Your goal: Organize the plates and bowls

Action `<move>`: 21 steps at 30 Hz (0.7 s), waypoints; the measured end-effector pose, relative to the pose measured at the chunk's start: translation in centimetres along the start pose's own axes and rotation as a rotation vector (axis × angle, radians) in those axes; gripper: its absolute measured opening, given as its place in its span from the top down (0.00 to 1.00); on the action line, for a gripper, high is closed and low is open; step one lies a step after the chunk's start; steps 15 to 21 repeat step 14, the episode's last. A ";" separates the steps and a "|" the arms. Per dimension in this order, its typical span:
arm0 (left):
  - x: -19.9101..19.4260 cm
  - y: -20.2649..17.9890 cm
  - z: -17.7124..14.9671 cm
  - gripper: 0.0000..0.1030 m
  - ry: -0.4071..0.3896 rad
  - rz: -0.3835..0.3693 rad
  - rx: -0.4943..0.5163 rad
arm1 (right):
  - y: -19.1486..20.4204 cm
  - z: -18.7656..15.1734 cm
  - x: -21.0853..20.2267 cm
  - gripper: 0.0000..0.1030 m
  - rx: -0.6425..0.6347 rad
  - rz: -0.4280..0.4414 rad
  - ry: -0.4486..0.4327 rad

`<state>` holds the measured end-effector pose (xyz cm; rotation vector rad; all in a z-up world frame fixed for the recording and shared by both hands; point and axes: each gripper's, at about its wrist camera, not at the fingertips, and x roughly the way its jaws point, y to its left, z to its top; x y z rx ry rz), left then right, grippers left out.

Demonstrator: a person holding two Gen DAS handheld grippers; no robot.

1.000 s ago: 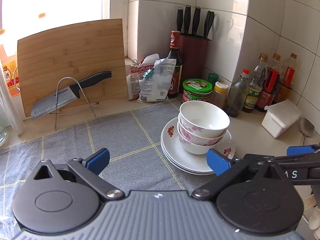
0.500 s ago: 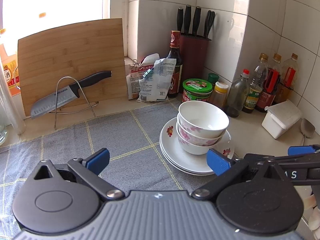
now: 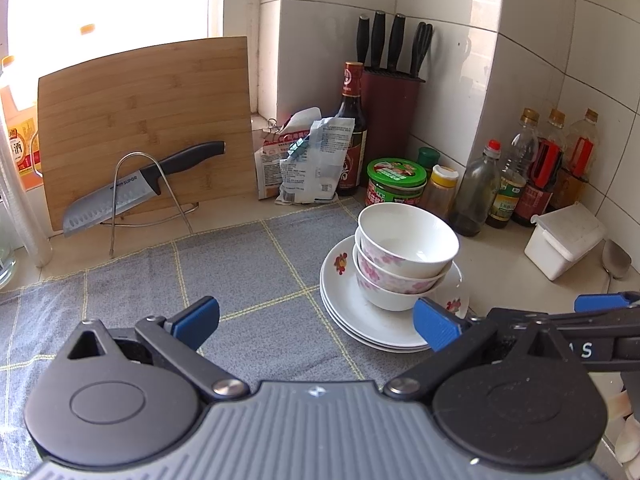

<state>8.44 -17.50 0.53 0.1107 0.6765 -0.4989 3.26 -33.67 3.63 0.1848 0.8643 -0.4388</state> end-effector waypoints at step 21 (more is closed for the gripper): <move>-0.1 -0.2 0.2 0.01 -0.007 0.004 -0.008 | 0.0 0.2 -0.1 0.00 -0.007 0.000 -0.012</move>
